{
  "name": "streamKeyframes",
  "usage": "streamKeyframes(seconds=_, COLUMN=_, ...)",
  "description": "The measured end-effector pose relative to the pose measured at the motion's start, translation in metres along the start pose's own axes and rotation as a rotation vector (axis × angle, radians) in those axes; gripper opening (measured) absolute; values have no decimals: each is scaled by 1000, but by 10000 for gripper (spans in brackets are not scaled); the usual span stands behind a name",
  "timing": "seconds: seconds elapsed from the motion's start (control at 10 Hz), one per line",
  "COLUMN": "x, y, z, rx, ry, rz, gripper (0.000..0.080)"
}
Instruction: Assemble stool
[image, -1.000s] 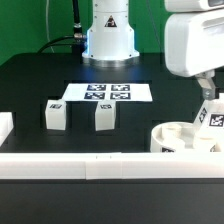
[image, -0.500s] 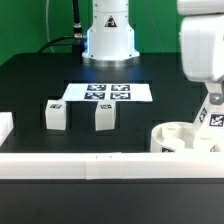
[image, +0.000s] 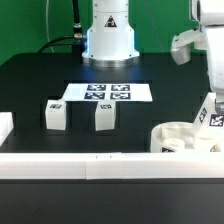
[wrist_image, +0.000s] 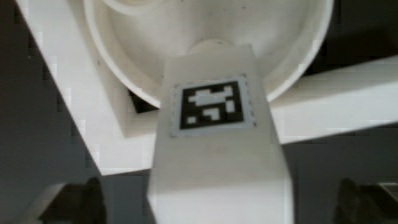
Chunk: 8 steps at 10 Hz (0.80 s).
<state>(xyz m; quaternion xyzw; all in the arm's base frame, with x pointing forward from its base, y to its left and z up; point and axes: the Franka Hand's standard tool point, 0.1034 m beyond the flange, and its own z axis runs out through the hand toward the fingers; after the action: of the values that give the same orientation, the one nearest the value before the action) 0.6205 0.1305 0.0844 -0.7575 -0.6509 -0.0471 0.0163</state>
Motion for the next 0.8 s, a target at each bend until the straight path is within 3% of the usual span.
streamKeyframes(seconds=0.2, x=-6, y=1, z=3, rx=3, ry=-6, rz=-46, gripper=649)
streamKeyframes(seconds=0.4, x=-9, y=1, z=5, rx=6, ry=-6, rz=-40, gripper=393)
streamKeyframes(seconds=0.5, x=-9, y=1, z=5, rx=6, ry=-6, rz=-37, gripper=336)
streamKeyframes(seconds=0.8, x=-9, y=1, z=5, rx=6, ry=-6, rz=-27, gripper=336)
